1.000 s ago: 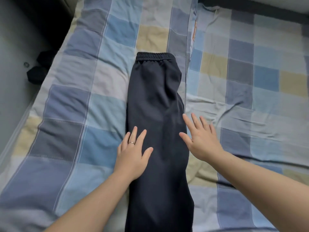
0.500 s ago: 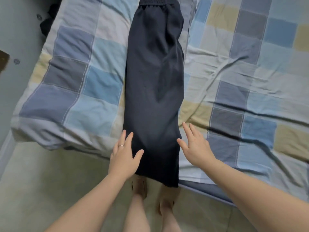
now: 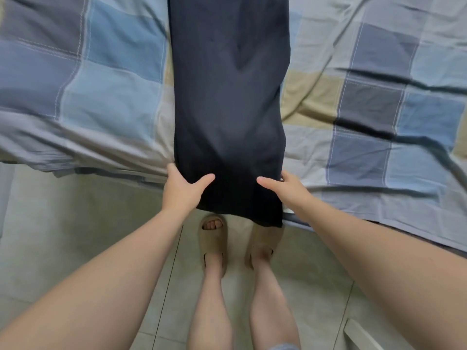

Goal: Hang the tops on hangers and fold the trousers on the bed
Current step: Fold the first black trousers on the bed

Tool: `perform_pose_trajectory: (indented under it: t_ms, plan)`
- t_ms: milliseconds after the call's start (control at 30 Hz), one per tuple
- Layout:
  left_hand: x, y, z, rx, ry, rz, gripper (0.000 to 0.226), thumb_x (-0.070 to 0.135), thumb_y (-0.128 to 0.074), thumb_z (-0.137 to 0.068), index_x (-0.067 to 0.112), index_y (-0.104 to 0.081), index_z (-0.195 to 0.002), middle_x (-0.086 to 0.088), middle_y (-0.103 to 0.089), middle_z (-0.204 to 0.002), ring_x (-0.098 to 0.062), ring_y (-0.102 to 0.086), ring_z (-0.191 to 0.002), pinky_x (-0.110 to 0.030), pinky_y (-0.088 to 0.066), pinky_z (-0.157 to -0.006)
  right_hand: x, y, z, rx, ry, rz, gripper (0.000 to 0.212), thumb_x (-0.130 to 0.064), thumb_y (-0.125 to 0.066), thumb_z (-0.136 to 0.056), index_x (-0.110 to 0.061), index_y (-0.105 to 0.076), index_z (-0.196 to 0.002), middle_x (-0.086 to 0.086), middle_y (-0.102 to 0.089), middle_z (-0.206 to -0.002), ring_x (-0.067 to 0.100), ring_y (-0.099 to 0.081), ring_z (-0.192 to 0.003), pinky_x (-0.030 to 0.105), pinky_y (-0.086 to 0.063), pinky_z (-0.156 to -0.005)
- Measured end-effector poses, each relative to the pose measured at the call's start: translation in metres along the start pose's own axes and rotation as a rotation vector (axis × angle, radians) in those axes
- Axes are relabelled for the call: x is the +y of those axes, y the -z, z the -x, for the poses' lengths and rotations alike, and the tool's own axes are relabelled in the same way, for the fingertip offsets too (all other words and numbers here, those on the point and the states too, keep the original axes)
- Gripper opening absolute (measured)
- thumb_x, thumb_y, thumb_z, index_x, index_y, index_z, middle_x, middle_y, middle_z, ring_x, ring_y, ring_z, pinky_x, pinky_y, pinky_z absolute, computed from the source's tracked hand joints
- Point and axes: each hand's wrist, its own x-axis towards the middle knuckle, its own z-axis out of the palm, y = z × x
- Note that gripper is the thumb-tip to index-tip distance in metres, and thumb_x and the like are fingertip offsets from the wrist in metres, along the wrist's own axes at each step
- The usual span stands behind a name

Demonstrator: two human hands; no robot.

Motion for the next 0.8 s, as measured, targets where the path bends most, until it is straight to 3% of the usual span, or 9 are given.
perform_pose_trajectory:
  t_ms: [100, 200, 267, 367, 500, 633, 700, 800]
  plan:
    - [-0.012, 0.006, -0.001, -0.211, 0.111, 0.017, 0.055, 0.039, -0.088, -0.072, 0.02, -0.065, -0.118, 0.008, -0.073, -0.106, -0.014, -0.071, -0.096, -0.033, -0.058, -0.084, 0.007, -0.002, 0.009, -0.07, -0.047, -0.042, 0.036, -0.038, -0.081, -0.079, -0.028, -0.07, -0.112, -0.011, -0.077, -0.103, 0.012, -0.073, -0.099, 0.024, -0.056, -0.077]
    - [-0.021, 0.012, 0.01, -0.299, 0.185, 0.078, 0.051, 0.028, -0.092, -0.069, 0.008, -0.071, -0.112, -0.002, -0.078, -0.094, -0.018, -0.076, -0.08, -0.032, -0.062, -0.068, 0.012, -0.005, 0.027, -0.115, -0.12, -0.076, 0.045, -0.038, -0.083, -0.075, -0.019, -0.072, -0.115, 0.001, -0.077, -0.107, 0.022, -0.073, -0.102, 0.04, -0.056, -0.095]
    - [-0.022, 0.018, 0.022, -0.348, 0.207, 0.069, 0.056, 0.028, -0.093, -0.065, 0.006, -0.071, -0.112, -0.006, -0.078, -0.096, -0.024, -0.075, -0.086, -0.037, -0.063, -0.073, 0.013, -0.009, 0.044, -0.137, -0.166, -0.06, 0.044, -0.037, -0.084, -0.074, -0.017, -0.075, -0.112, 0.004, -0.077, -0.107, 0.024, -0.073, -0.102, 0.044, -0.054, -0.1]
    - [-0.017, 0.033, 0.042, -0.432, 0.212, 0.014, 0.059, 0.035, -0.091, -0.066, 0.011, -0.069, -0.115, -0.002, -0.077, -0.102, -0.021, -0.074, -0.091, -0.031, -0.059, -0.069, 0.005, -0.017, 0.071, -0.133, -0.179, -0.044, 0.046, -0.035, -0.085, -0.069, -0.019, -0.074, -0.111, 0.001, -0.077, -0.106, 0.023, -0.073, -0.102, 0.044, -0.053, -0.101]
    - [-0.007, 0.062, 0.077, -0.497, 0.221, 0.003, 0.07, 0.044, -0.09, -0.06, 0.008, -0.066, -0.116, -0.008, -0.076, -0.102, -0.028, -0.074, -0.084, -0.038, -0.061, -0.069, -0.003, -0.026, 0.119, -0.096, -0.12, -0.014, 0.047, -0.034, -0.085, -0.067, -0.021, -0.074, -0.11, -0.003, -0.078, -0.105, 0.017, -0.074, -0.099, 0.04, -0.053, -0.099]
    - [-0.005, 0.102, 0.121, -0.519, 0.218, 0.043, 0.073, 0.04, -0.09, -0.067, 0.01, -0.062, -0.128, 0.0, -0.074, -0.113, -0.019, -0.071, -0.1, -0.028, -0.056, -0.08, -0.006, -0.037, 0.182, -0.019, -0.11, 0.045, 0.054, -0.034, -0.085, -0.057, -0.019, -0.074, -0.107, -0.004, -0.078, -0.102, 0.019, -0.073, -0.101, 0.038, -0.054, -0.098]
    - [-0.003, 0.124, 0.143, -0.54, 0.216, 0.048, 0.066, 0.037, -0.09, -0.069, 0.011, -0.065, -0.124, -0.002, -0.076, -0.108, -0.022, -0.073, -0.095, -0.029, -0.058, -0.075, -0.009, -0.044, 0.213, 0.043, -0.085, 0.045, 0.054, -0.032, -0.084, -0.055, -0.018, -0.073, -0.106, -0.001, -0.077, -0.104, 0.021, -0.072, -0.101, 0.04, -0.054, -0.098]
    - [0.001, 0.152, 0.175, -0.548, 0.184, 0.06, 0.048, 0.033, -0.089, -0.071, 0.017, -0.071, -0.112, 0.002, -0.079, -0.093, -0.022, -0.074, -0.084, -0.022, -0.056, -0.055, -0.014, -0.056, 0.257, 0.122, -0.024, -0.002, 0.052, -0.027, -0.085, -0.058, -0.019, -0.07, -0.107, 0.0, -0.076, -0.106, 0.022, -0.072, -0.1, 0.038, -0.056, -0.091]
